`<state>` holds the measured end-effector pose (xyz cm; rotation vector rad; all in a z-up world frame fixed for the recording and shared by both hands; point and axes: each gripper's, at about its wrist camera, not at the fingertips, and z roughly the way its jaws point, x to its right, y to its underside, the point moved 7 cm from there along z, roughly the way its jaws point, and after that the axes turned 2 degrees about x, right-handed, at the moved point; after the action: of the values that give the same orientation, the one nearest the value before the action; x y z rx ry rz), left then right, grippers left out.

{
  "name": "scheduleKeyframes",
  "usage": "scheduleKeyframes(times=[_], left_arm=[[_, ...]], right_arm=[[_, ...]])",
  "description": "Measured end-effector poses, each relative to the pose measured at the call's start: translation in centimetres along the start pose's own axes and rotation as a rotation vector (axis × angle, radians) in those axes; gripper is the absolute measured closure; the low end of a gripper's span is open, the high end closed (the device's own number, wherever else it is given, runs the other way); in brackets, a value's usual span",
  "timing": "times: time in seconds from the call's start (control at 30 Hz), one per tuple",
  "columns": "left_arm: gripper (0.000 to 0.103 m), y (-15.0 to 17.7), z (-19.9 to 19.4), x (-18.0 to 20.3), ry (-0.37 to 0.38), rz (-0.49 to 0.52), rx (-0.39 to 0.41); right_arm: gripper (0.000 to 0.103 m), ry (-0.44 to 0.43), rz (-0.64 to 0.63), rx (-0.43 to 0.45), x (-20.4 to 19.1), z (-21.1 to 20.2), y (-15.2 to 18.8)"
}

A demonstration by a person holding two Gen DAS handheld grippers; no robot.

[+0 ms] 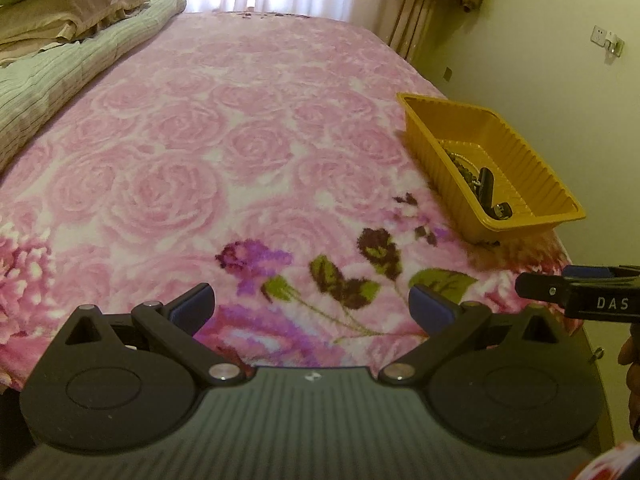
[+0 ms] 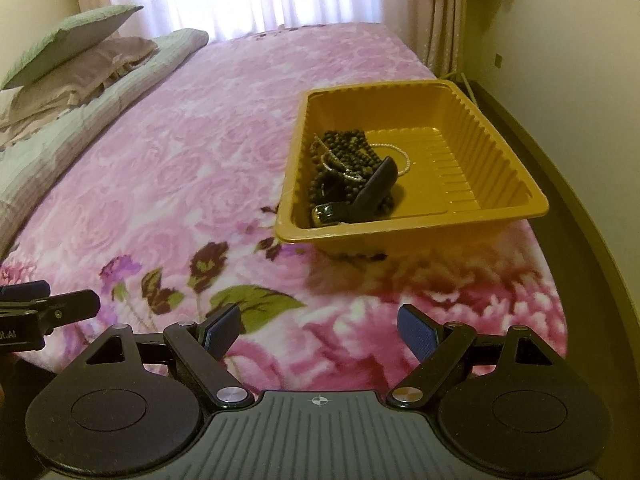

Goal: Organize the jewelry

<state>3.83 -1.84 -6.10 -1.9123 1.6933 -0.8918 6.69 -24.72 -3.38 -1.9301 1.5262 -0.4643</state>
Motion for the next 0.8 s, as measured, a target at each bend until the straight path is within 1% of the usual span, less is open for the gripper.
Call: scheduleKeyframes(times=[0.13, 0.37, 0.8], left_arm=[[0.0, 0.2, 0.2, 0.1, -0.014, 0.002, -0.011], [0.0, 0.2, 0.6, 0.3, -0.037, 0.011, -0.014], [0.0, 0.0, 0.6, 0.6, -0.039, 0.02, -0.001]], right_arm=[[0.018, 0.008, -0.013, -0.003, -0.3, 0.1, 0.1], [0.018, -0.011, 0.001, -0.008, -0.7, 0.3, 0.0], [0.018, -0.004, -0.001, -0.006, -0.9, 0.2, -0.1]])
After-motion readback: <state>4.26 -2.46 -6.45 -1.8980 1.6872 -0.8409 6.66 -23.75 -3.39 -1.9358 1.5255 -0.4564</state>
